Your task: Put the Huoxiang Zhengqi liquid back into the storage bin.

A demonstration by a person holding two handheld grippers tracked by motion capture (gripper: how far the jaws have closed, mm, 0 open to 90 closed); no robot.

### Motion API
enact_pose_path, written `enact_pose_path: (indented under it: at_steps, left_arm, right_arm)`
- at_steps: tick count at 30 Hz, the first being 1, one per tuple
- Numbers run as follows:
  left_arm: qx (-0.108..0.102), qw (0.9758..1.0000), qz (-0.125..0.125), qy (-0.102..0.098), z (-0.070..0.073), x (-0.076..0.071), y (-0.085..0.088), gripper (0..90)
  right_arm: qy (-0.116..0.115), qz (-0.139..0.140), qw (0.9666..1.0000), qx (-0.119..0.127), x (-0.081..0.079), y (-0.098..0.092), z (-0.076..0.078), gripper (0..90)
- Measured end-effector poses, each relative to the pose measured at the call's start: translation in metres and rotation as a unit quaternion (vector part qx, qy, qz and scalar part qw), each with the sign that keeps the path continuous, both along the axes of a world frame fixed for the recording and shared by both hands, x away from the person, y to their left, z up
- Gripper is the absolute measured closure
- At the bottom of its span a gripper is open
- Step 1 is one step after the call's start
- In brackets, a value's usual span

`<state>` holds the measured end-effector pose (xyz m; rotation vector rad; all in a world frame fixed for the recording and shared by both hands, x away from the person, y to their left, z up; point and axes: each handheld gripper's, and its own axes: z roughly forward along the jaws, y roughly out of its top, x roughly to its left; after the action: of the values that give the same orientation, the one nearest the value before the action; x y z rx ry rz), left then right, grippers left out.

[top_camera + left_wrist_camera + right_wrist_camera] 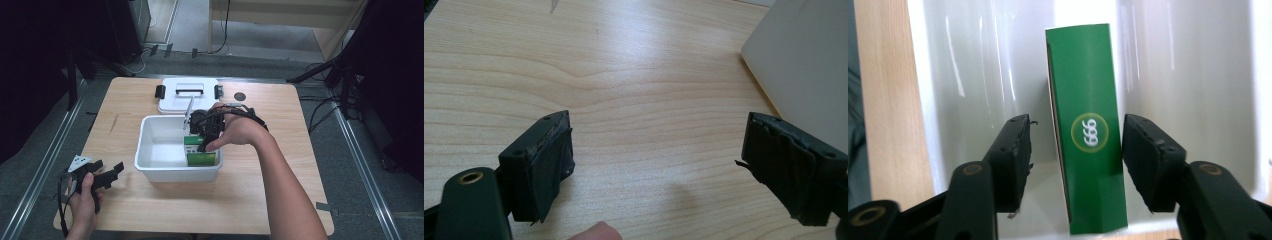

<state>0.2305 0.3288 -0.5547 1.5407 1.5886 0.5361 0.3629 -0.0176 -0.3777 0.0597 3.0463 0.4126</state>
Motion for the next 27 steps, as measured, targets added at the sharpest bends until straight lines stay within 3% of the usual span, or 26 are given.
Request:
enact_pose_path:
  at_steps: [8, 13, 20, 25, 27]
  left_arm:
    - [-0.001, 1.0000, 0.001, -0.002, 0.000, 0.000, 0.000, 13.9]
    - [-0.002, 1.0000, 0.002, -0.002, 0.000, 0.000, 0.000, 13.9]
    - [0.000, 1.0000, 0.002, -0.003, 0.000, 0.000, 0.000, 13.9]
    - [0.000, 1.0000, 0.001, -0.002, 0.000, 0.000, 0.000, 13.9]
    - [-0.001, 1.0000, 0.001, -0.002, 0.000, 0.000, 0.000, 13.9]
  right_arm:
    - [0.000, -0.031, 0.9987, 0.041, 0.002, -0.011, 0.015, 39.8]
    - [-0.011, -0.065, 0.9954, 0.070, 0.002, -0.017, 0.025, 38.1]
    - [-0.024, -0.130, 0.9830, 0.127, 0.005, -0.030, 0.032, 37.9]
    - [-0.034, -0.176, 0.9694, 0.168, 0.008, -0.042, 0.035, 36.9]
    - [-0.036, -0.200, 0.9607, 0.189, 0.010, -0.049, 0.034, 36.5]
